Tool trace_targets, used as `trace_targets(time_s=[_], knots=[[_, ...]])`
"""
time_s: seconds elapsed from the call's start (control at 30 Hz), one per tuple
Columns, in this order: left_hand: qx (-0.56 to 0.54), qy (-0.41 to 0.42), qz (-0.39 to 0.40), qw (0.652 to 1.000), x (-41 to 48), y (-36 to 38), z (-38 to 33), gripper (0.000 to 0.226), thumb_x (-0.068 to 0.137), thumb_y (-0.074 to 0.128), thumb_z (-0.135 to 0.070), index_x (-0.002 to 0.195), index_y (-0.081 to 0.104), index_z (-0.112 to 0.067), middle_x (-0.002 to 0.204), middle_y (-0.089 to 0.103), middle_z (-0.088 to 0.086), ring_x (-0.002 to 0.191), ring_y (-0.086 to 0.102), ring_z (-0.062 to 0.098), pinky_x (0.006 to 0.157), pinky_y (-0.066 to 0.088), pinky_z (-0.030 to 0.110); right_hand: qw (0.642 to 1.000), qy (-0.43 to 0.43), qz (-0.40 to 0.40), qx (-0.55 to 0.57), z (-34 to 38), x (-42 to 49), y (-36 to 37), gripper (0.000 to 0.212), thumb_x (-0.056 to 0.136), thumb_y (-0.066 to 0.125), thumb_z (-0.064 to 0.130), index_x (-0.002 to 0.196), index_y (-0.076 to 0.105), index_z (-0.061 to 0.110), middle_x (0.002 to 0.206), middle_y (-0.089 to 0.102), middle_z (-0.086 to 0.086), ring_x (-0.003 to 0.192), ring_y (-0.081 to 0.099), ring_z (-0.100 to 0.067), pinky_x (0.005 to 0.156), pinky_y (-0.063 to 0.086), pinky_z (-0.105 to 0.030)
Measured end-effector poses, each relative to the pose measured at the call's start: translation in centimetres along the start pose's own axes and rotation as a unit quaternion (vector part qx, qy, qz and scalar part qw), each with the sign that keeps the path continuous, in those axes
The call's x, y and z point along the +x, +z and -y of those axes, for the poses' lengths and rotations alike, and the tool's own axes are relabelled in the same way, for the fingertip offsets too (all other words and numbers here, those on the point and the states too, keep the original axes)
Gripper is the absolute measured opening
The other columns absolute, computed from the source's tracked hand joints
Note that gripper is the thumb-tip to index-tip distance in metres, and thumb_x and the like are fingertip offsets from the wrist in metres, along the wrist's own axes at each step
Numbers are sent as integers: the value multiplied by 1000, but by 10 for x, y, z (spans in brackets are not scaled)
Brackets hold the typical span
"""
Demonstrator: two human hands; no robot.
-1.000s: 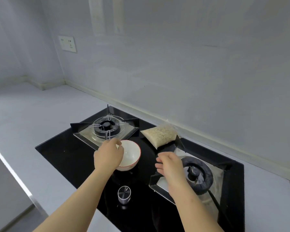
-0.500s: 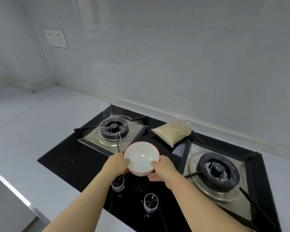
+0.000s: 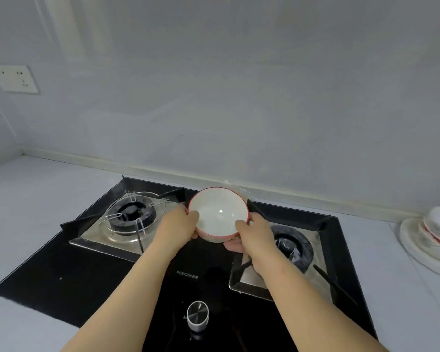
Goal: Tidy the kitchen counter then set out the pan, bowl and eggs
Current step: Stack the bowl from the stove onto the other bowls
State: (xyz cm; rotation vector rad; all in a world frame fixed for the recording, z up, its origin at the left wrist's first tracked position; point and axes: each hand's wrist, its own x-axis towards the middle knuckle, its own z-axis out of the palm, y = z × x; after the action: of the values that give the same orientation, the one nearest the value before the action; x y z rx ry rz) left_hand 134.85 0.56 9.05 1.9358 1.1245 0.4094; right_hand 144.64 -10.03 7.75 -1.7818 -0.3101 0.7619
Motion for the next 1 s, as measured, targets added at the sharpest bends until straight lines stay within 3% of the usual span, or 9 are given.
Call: trace_targets(time_s=[0.1,0.27,0.4,0.5,0.57,0.73,0.8,0.9,1.0], knots=[[-29,32,15,999,-8,28,-37,11,94,38,-19,97,46,-13,78,61,7,75,56,21,81,50,39,998,-21,-40,35,6,-8,-48,39,95,47,13,133,42,17,129,55,-7,97,67,-30,81,59,-40],[-89,71,50,992,-36,93,-102,7,91,44,-21,90,48,-15,77,60,5,80,55,25,82,47,38,990,-38,-98,90,3,-26,-143,31,95,43,11,125,48,12,116,61,-13,72,71,-27,71,61,-34],[-112,83,105,985,-65,152,-153,10,93,42,-19,93,50,-12,69,59,2,64,54,16,63,43,29,980,-54,-150,118,-4,-39,-223,29,94,44,12,121,53,13,115,62,-14,71,69,-27,60,60,-28],[-100,92,159,978,-84,190,-189,14,96,38,-18,94,49,-10,63,59,4,54,50,13,47,39,19,970,-61,-189,139,-9,-45,-278,23,93,44,10,112,56,12,98,63,-14,62,65,-27,52,59,-27],[-100,99,181,973,-96,212,-212,16,96,36,-16,90,50,-9,62,58,4,52,50,13,44,40,17,964,-66,-214,146,-13,-48,-311,19,91,44,7,104,58,5,83,60,-13,61,62,-29,53,58,-30],[-116,132,189,966,-124,264,-263,21,90,38,-10,73,50,-8,56,58,4,47,49,15,44,40,18,957,-89,-247,125,-20,-49,-389,18,88,45,6,74,56,7,76,59,-16,66,62,-34,66,60,-40],[-123,144,175,966,-130,280,-280,21,88,38,-9,71,49,-6,55,57,5,45,48,14,40,38,16,955,-88,-262,105,-17,-51,-413,20,89,45,6,73,56,3,68,59,-15,54,62,-29,69,57,-46],[-139,159,159,964,-134,304,-306,23,87,37,-7,67,46,-7,51,54,3,34,46,6,34,34,11,956,-84,-269,77,-9,-47,-450,24,91,42,5,70,54,5,59,60,-14,40,59,-21,62,58,-39],[-137,165,160,964,-131,326,-326,21,87,35,-5,71,48,-7,54,54,6,33,46,6,33,33,11,957,-79,-274,42,-3,-35,-482,24,92,43,4,70,54,4,60,62,-16,44,60,-22,62,58,-38]])
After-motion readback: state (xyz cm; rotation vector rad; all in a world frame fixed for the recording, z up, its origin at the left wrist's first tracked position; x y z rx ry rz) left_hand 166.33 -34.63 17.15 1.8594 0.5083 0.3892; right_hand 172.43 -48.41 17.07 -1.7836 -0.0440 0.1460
